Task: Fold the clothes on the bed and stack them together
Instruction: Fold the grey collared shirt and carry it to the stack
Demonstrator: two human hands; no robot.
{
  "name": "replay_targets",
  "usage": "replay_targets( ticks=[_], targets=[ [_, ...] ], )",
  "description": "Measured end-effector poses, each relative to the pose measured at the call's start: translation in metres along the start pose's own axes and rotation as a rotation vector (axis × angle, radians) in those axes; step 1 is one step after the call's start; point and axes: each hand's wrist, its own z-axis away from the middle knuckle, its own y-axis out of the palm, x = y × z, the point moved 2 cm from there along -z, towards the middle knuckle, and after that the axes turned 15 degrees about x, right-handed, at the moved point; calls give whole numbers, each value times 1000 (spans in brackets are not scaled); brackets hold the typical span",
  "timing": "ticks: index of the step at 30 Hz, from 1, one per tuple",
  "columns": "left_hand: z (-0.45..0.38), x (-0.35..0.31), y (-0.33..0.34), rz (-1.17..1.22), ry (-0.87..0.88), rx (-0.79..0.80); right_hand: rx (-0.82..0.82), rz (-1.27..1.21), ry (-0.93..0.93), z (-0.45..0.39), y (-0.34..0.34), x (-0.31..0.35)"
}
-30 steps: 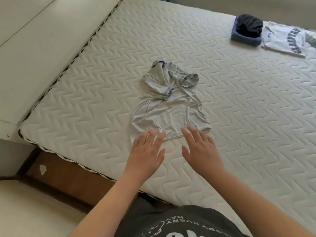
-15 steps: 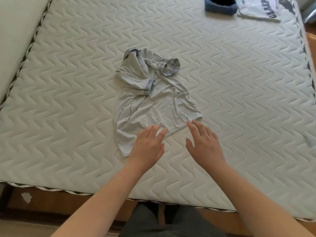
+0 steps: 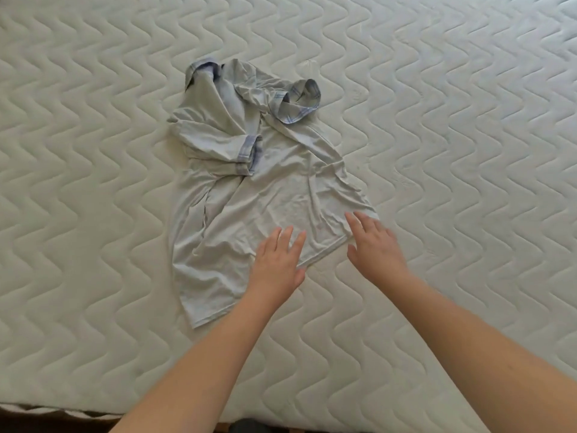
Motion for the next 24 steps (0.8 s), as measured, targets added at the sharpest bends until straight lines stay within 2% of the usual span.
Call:
replay_targets(
  ticks=[8,12,16,20,24],
  targets=[
    [-78,7,73,-131,22,250,104,-50,133,-80,52,-45],
    [-83,15,95,-186,53,177,11,-149,179,-100,58,-60],
    [-87,23,93,-149,69,151,-157,-249,77,-114,47,-64],
    [-81,23,79,-16,109,36,-132,-380,-10,-110,41,-60],
    [-65,39,72,186,-68,-24,-89,-390,-29,-95,42,-57]
  ],
)
